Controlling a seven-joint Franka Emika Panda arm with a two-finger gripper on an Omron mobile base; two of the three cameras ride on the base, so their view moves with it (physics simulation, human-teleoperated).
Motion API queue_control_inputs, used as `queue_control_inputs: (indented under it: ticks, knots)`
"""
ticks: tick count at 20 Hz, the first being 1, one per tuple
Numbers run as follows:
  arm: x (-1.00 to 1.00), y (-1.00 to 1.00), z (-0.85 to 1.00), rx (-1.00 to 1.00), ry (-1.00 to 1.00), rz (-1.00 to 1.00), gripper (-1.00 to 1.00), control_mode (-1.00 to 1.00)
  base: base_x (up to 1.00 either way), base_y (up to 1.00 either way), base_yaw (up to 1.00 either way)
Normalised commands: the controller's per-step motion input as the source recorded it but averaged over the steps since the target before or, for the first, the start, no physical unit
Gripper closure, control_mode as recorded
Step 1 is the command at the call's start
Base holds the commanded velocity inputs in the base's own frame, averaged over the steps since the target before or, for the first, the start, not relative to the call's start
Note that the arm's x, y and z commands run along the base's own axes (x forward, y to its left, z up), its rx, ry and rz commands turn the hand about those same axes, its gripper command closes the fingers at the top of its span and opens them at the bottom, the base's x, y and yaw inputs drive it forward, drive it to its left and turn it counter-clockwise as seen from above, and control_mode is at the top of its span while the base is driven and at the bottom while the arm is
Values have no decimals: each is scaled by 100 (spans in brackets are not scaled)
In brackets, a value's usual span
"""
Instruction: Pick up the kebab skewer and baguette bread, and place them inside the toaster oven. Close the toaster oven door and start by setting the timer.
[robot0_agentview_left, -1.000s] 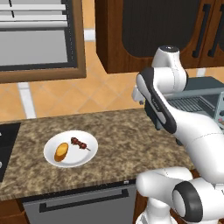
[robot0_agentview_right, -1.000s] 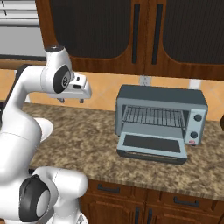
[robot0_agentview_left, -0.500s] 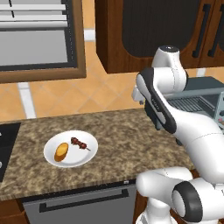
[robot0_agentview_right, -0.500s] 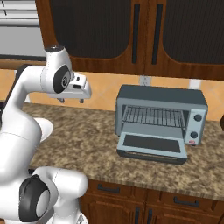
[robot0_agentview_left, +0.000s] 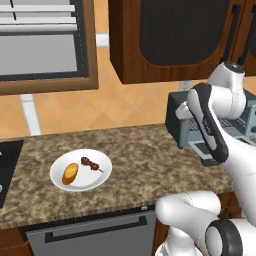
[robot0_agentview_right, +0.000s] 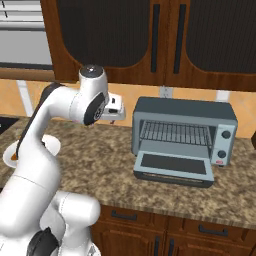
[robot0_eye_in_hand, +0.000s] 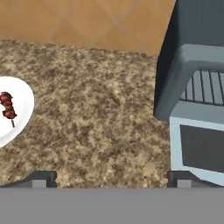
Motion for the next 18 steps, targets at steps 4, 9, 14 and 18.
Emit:
queue_control_inputs:
  ticks: [4, 9, 14, 18]
  knots:
    - [-1, -100, -30, 12, -53, 19, -100, -100, 0, 0, 0]
    - [6, -86, -43, 14, -53, 12, -100, -100, 0, 0, 0]
    - [69, -71, -15, 15, -15, 4, -100, -100, 0, 0, 0]
    - [59, -84, -7, 18, -2, 1, -100, -100, 0, 0, 0]
